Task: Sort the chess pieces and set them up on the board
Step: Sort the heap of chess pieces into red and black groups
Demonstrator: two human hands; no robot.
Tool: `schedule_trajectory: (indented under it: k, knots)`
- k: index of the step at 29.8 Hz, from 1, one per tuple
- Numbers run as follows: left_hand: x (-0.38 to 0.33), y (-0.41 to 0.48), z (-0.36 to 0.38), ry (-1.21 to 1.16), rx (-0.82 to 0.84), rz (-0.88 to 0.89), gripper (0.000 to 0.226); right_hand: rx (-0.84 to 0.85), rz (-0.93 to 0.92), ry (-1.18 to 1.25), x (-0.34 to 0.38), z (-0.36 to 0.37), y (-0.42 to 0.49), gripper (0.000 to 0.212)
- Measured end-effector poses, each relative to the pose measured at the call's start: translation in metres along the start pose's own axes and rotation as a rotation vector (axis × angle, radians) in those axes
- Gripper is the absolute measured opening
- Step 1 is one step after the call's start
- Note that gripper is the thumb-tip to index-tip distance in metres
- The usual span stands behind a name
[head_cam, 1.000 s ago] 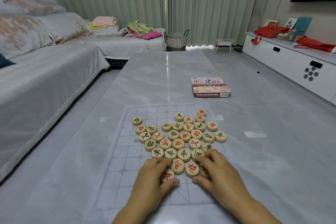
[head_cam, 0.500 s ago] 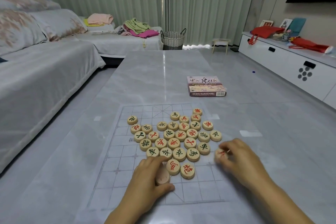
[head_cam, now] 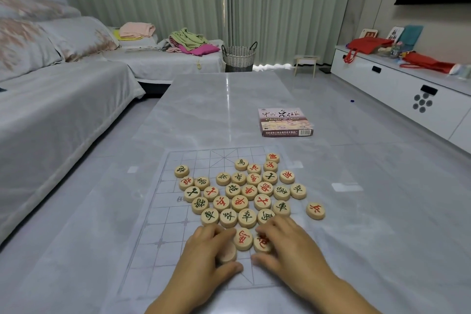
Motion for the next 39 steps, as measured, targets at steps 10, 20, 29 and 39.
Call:
schedule_trajectory:
  k: [10, 20, 29, 39]
  knots:
    - [-0.003, -0.001, -0.001, -0.001, 0.049, 0.016, 0.08, -0.099, 0.334, 0.086, -0.059, -0.047, -0.002, 0.033]
    - [-0.006, -0.002, 0.0, -0.036, 0.038, -0.002, 0.068, 0.188, 0.132, 0.146, -0.007, -0.004, -0.013, 0.046]
    - [0.001, -0.004, -0.009, -0.043, 0.051, -0.053, 0.073, -0.141, 0.28, -0.029, -0.067, -0.038, 0.007, 0.042]
    - [-0.002, -0.004, -0.008, -0.066, 0.085, -0.051, 0.068, 0.26, 0.197, 0.129, -0.035, -0.033, -0.013, 0.02]
Point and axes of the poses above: each hand's wrist, its own y-axis towards the middle knuckle, its own z-axis out of the palm, x = y × z, the point moved 4 cm from there along y, towards the middle knuckle, and after that the axes turned 2 degrees about y, right-handed, at the moved point
